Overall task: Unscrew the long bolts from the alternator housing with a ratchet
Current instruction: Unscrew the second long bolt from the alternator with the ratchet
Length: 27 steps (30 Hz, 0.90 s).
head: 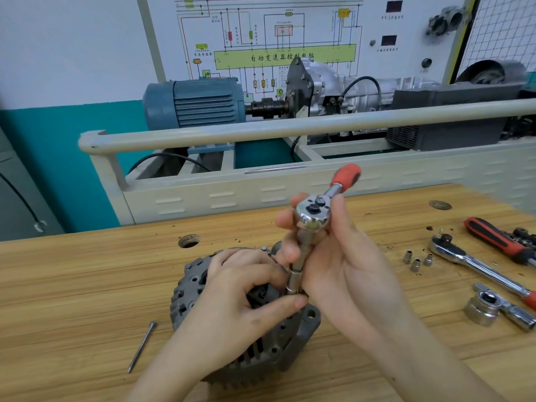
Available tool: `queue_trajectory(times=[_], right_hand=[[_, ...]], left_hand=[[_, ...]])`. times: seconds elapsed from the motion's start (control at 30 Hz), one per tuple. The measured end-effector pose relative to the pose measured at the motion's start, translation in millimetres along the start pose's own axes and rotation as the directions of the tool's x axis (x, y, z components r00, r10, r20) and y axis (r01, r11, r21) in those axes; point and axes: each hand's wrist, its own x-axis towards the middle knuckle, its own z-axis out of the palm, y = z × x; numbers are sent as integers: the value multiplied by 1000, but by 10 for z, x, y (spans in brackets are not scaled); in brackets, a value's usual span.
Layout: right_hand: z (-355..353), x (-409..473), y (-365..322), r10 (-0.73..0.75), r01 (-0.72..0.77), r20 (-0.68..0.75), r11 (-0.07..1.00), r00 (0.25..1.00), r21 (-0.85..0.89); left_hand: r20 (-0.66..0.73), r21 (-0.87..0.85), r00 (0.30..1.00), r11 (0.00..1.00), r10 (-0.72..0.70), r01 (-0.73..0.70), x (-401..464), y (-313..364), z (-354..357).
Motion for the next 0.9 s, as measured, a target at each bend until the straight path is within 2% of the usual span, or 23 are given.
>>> queue_trajectory(times=[0.33, 0.5, 0.63, 0.9], right_hand=[[22, -33, 5, -33, 35, 36, 998, 999, -56], [-4, -19, -25, 34, -33, -9, 999, 999, 39], [12, -12, 5, -22, 23, 42, 1000, 999, -12], [16, -35, 13, -57, 62, 54, 994, 997, -92]], left_hand=[[13, 17, 999, 999, -31, 30, -2, 5, 4], [5, 11, 1000, 1000, 3, -3, -14, 24, -1], [-6, 8, 1000, 1000, -9, 10, -2, 9, 8], [-12, 25, 1000, 999, -23, 23, 6, 19, 15]])
